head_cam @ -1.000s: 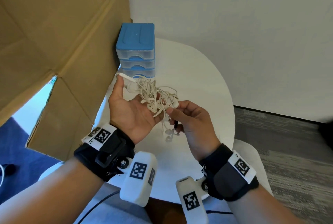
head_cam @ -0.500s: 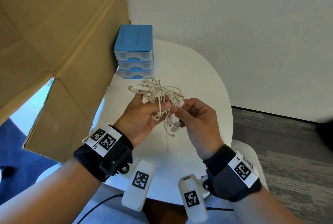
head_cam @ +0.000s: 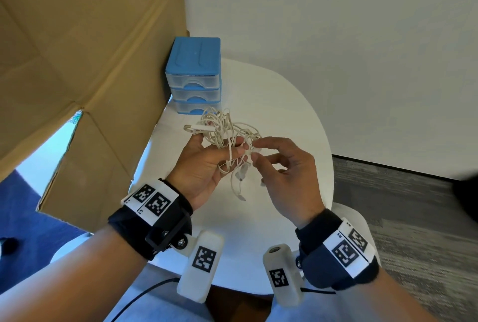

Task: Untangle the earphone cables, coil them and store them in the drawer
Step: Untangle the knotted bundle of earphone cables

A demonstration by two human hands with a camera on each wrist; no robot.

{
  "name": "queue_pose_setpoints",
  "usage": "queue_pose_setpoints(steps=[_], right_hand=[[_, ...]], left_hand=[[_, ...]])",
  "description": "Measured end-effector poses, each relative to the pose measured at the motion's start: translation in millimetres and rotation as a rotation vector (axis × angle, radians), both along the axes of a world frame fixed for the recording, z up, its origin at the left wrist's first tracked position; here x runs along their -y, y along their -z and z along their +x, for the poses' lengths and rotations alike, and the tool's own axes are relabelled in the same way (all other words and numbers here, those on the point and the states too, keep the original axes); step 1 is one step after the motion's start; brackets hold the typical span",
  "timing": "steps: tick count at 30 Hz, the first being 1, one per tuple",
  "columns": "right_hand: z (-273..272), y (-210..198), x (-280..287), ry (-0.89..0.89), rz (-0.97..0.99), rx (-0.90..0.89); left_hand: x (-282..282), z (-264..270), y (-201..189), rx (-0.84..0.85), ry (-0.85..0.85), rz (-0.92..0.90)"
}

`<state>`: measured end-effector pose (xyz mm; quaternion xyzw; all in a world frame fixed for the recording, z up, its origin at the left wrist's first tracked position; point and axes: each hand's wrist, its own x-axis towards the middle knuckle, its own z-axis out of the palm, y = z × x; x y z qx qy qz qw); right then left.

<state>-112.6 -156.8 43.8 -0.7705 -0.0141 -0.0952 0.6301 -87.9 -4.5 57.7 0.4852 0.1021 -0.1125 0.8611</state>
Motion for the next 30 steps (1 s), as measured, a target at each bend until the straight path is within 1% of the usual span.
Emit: queue_pose_setpoints(steps=[2,7,12,16,20,24,30], right_hand=[[2,1,1,-0.006,-0.013,-0.032],[5,-4,4,-0.017,0.031,-0.125],[9,-5,9,-0.038,-0.021,-0.066],[9,-6,12,-0.081,0.003,-0.077],[8,-4,13,-0.05,0.0,-0.03],[6,-7,11,-0.037,-0.042,-0.002],[9,-17,12,-0.056,0.016,0.026]], left_hand=[[0,0,1,0.007,-0.004,0.01],[2,-1,4,0.037,0.021,0.076],[3,-3,3,0.066,0.074,0.153],[3,-2,2,0.085,0.076,0.141],[3,-3,4,0.094,0.071,0.153],[3,-3,3,0.14,0.073,0.167],[3,-3,2,0.159,0.106,0.158]])
